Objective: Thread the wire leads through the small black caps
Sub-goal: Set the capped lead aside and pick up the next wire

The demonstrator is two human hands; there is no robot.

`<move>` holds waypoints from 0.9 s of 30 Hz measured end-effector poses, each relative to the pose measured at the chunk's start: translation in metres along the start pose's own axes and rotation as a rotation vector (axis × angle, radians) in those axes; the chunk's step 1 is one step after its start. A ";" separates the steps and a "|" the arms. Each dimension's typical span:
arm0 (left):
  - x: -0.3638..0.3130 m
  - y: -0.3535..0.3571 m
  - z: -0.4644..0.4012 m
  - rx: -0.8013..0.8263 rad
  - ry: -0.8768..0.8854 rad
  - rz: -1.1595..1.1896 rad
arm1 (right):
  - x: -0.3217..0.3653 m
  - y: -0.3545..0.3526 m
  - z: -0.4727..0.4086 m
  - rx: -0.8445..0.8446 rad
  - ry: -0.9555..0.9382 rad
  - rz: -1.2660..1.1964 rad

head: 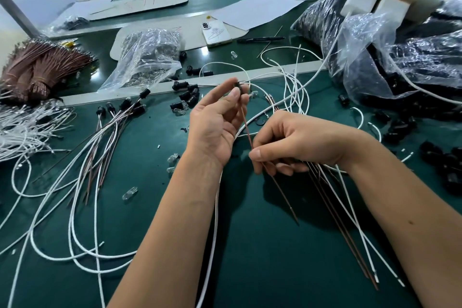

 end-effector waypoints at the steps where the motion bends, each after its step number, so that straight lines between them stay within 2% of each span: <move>1: -0.001 -0.001 0.000 -0.006 0.007 -0.005 | -0.001 -0.001 0.000 0.001 -0.001 0.000; 4: -0.002 -0.001 0.000 -0.025 0.025 -0.038 | 0.001 0.005 0.000 0.006 -0.009 0.025; 5: -0.002 -0.001 -0.001 -0.035 0.031 -0.052 | 0.003 0.002 -0.001 -0.040 -0.016 0.022; 7: -0.002 -0.003 -0.002 -0.053 0.035 -0.082 | 0.007 -0.022 0.000 -0.300 -0.035 0.022; 9: 0.001 -0.003 -0.002 -0.051 0.016 -0.106 | 0.013 -0.063 0.019 -0.695 -0.037 0.242; 11: 0.005 0.000 -0.001 -0.025 -0.001 -0.143 | 0.018 -0.098 0.049 -0.996 0.110 0.620; 13: 0.008 0.005 0.001 0.009 0.000 -0.198 | 0.009 -0.126 0.079 -1.112 0.346 0.713; 16: 0.009 0.013 0.004 0.060 0.025 -0.284 | -0.008 -0.150 0.112 -1.052 0.647 0.692; 19: 0.009 0.018 0.005 0.095 0.039 -0.316 | -0.014 -0.157 0.133 -0.926 0.791 0.667; 22: 0.009 0.022 0.007 0.124 0.047 -0.319 | -0.018 -0.157 0.142 -0.804 0.885 0.682; 27: 0.012 0.028 0.009 0.174 0.044 -0.297 | -0.018 -0.151 0.126 -0.687 0.870 0.863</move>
Point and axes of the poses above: each hand's wrist, its own z-axis away from the middle knuckle, its own y-axis out of the palm, x = y × z, the point moved 9 cm from there along -z, towards the middle knuckle, and after that the axes turned 4 degrees about -z, right-handed, at the moved point
